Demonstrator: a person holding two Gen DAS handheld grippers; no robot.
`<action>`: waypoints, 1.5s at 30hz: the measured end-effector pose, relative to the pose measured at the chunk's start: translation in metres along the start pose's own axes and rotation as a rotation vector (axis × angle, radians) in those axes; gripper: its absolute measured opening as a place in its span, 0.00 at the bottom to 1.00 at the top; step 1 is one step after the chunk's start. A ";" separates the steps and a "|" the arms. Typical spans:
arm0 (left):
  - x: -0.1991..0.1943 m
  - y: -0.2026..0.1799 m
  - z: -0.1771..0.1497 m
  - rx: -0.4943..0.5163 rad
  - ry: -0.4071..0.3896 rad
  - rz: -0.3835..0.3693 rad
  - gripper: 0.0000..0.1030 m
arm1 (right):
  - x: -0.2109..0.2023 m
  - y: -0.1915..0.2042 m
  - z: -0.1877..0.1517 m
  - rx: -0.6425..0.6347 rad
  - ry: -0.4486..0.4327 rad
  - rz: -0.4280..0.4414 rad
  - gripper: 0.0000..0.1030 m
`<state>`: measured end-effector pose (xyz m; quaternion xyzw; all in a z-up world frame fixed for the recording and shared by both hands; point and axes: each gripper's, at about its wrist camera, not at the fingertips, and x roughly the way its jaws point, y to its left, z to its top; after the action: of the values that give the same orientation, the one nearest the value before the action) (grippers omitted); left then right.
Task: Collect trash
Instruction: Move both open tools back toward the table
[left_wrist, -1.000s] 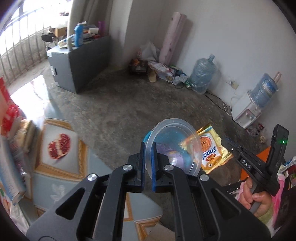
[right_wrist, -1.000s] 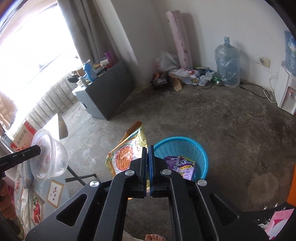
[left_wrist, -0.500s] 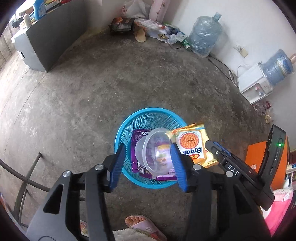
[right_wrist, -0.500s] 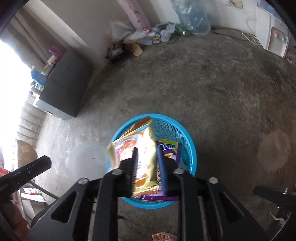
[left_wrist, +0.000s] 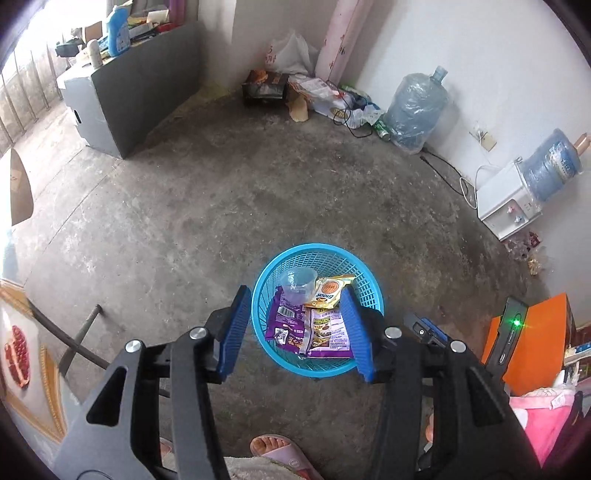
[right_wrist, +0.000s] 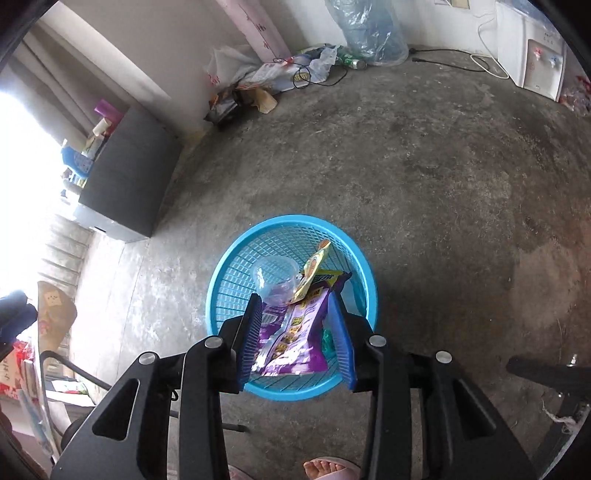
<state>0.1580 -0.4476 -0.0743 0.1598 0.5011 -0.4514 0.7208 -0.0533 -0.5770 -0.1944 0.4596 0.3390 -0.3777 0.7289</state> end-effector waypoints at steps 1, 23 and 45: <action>-0.014 0.002 -0.003 -0.002 -0.022 0.001 0.46 | -0.008 0.004 -0.004 -0.011 -0.006 0.011 0.38; -0.284 0.139 -0.175 -0.194 -0.393 0.260 0.57 | -0.156 0.180 -0.098 -0.538 -0.012 0.326 0.58; -0.339 0.240 -0.319 -0.546 -0.439 0.383 0.57 | -0.164 0.308 -0.213 -0.837 0.208 0.517 0.57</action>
<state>0.1375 0.0666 0.0233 -0.0475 0.3981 -0.1826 0.8977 0.1017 -0.2506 -0.0027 0.2322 0.4072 0.0315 0.8828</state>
